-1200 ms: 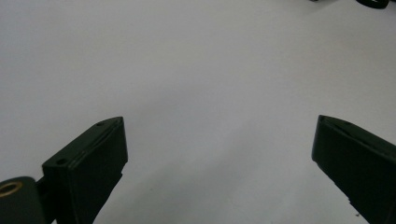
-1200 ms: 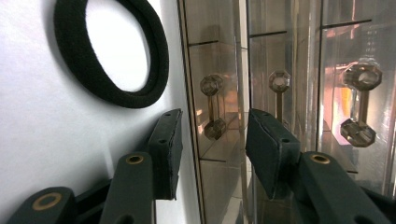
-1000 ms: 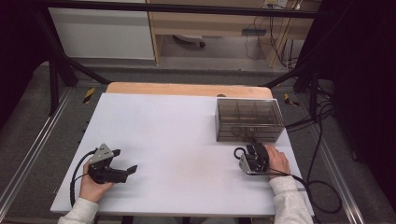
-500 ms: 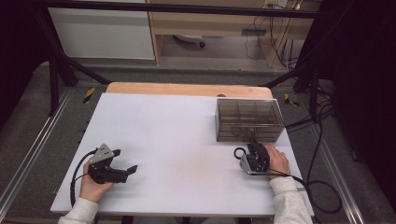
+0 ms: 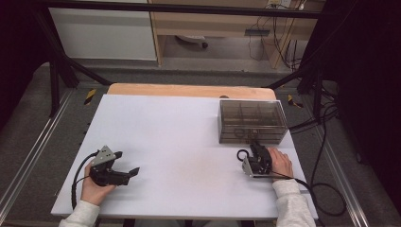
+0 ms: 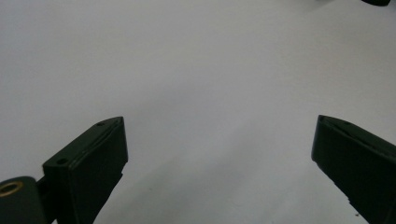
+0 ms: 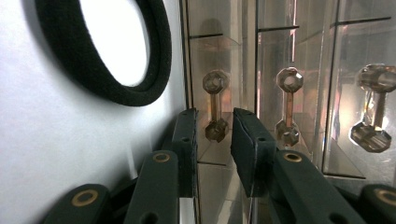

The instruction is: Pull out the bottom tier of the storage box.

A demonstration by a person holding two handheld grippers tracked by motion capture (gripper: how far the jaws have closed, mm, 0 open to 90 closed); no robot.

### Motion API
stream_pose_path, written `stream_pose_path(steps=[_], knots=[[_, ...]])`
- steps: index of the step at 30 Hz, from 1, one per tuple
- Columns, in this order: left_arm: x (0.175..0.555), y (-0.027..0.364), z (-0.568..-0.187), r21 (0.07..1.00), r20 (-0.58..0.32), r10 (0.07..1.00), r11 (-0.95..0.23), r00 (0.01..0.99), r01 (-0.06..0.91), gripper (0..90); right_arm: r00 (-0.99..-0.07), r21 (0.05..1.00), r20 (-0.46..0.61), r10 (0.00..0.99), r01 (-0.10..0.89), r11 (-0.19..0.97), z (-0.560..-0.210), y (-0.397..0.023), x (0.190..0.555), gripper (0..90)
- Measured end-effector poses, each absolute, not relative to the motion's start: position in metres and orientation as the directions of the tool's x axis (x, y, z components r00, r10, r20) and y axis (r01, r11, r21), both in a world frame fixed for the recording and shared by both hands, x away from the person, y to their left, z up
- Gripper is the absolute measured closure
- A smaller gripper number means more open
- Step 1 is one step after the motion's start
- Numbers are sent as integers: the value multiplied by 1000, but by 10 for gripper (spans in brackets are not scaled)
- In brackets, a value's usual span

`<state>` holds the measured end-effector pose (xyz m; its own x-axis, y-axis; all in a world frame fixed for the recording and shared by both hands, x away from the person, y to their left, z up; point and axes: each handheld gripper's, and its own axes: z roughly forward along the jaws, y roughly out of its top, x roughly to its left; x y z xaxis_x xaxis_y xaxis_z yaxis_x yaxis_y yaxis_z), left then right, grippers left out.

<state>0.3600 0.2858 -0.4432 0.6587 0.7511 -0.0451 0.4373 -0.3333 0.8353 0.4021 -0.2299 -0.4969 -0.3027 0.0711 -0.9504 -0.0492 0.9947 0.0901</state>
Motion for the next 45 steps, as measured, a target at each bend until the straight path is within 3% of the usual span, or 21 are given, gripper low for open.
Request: stream_pose_path(steps=[10, 45], knots=[[360, 286, -444, 834, -44, 751, -335, 659, 438, 35, -292, 80, -954, 61, -56, 995, -497, -231, 403, 770], [360, 286, -444, 834, -42, 751, -337, 659, 437, 35, -276, 69, -960, 53, -50, 996, -498, -231, 401, 797]])
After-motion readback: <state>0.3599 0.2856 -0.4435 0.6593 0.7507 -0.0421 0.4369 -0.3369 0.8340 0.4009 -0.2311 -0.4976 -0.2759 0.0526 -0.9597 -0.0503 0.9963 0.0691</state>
